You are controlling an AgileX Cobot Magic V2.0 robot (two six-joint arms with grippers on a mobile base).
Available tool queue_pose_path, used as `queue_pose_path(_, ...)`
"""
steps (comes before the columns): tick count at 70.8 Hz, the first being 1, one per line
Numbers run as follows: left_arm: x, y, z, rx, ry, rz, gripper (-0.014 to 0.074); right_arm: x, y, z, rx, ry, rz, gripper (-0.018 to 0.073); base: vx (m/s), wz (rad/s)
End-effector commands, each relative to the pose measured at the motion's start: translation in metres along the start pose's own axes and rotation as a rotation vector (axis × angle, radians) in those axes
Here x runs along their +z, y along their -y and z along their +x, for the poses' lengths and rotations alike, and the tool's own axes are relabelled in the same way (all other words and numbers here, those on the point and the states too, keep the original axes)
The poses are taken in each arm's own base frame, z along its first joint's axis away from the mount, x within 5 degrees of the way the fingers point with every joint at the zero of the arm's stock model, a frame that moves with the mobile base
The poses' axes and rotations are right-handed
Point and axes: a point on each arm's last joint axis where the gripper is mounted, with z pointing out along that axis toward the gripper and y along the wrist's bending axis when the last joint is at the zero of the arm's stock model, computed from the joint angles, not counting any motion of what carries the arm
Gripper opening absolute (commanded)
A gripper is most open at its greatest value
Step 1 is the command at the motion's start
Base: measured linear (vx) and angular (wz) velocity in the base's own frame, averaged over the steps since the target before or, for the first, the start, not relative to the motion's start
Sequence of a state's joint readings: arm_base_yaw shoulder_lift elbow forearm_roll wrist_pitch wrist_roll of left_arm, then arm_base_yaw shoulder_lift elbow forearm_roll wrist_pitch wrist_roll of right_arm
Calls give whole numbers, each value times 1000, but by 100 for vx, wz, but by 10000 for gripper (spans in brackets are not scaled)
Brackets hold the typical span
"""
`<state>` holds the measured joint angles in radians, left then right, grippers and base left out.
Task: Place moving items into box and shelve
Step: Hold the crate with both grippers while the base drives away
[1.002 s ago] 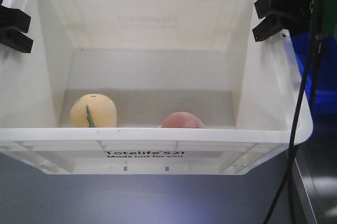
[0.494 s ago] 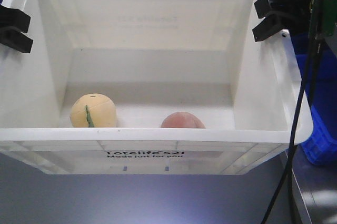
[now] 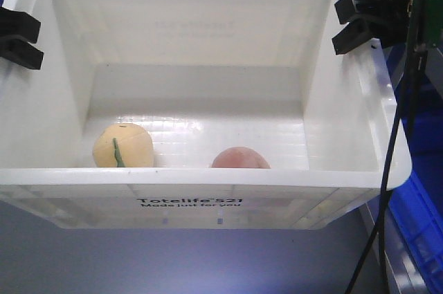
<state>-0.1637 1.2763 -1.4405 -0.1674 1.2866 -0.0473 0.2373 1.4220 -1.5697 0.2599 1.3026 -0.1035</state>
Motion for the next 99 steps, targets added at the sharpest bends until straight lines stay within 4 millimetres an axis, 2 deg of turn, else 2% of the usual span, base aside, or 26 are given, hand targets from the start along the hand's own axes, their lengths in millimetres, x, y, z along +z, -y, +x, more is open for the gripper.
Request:
queue_pose_path(1, -26, 10, -8, 8, 175, 67, -17, -27, -11, -7, -28, 164, -52, -11, 50, -4)
queue_pose_path(99, -26, 10, -8, 8, 175, 67, -17, -27, -11, -7, -28, 163, -52, -11, 48, 6)
